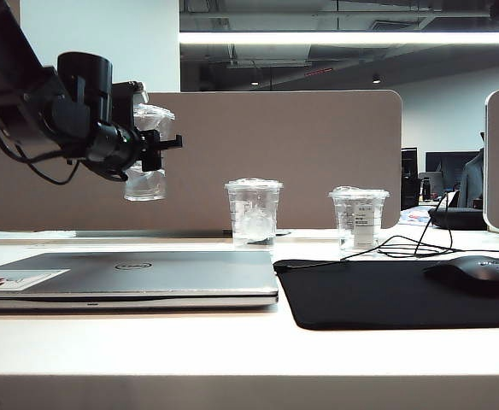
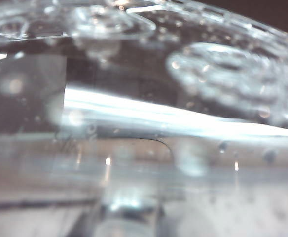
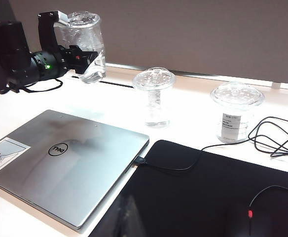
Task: Pick up the coffee cup on the left and place it on the left side of the laptop.
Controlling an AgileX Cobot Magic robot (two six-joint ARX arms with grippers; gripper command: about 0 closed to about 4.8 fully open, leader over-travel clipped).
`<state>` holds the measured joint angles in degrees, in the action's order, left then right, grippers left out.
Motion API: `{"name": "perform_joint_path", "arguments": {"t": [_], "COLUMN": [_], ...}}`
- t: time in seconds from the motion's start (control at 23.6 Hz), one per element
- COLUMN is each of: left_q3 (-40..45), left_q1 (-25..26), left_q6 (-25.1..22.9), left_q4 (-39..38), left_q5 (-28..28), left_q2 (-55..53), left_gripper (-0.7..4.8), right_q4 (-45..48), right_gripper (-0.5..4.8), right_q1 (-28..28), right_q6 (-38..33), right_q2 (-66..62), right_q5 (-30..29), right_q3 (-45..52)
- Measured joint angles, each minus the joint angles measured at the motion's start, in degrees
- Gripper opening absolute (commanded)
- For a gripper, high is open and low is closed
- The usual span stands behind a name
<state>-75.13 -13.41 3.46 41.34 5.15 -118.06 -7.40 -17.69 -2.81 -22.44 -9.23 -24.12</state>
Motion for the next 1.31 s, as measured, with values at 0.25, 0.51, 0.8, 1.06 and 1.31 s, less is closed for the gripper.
{"name": "perform_joint_path", "arguments": {"t": [0.25,0.51,0.8,1.06,1.31], "left_q3": [8.5,19.6,32.3,41.3,46.5], "left_q1": [1.9,5.0,9.2,12.7,15.1], "left_q6": [-0.2,-0.2,0.2,1.3,2.8], "left_q4": [0.5,5.8,10.8,13.9,18.1], "left_q5": [0.9,1.6,1.6,0.6,-0.4], "left_q2": [5.5,13.8,22.9,25.1,25.1], "left_gripper": [1.29,1.29,1.29,1.29,1.29], "right_q4": [0.0,0.0,0.0,0.0,0.0], "right_gripper": [-0.02,-0.02,-0.02,-0.02,-0.02], "right_q1": [0.0,0.0,0.0,0.0,0.0], "right_q6": [0.0,0.0,0.0,0.0,0.0], "right_q2": [0.0,0.0,0.0,0.0,0.0], "right_q5": [0.0,0.0,0.0,0.0,-0.7], "right_q3": [0.0,0.0,0.0,0.0,0.0]}}
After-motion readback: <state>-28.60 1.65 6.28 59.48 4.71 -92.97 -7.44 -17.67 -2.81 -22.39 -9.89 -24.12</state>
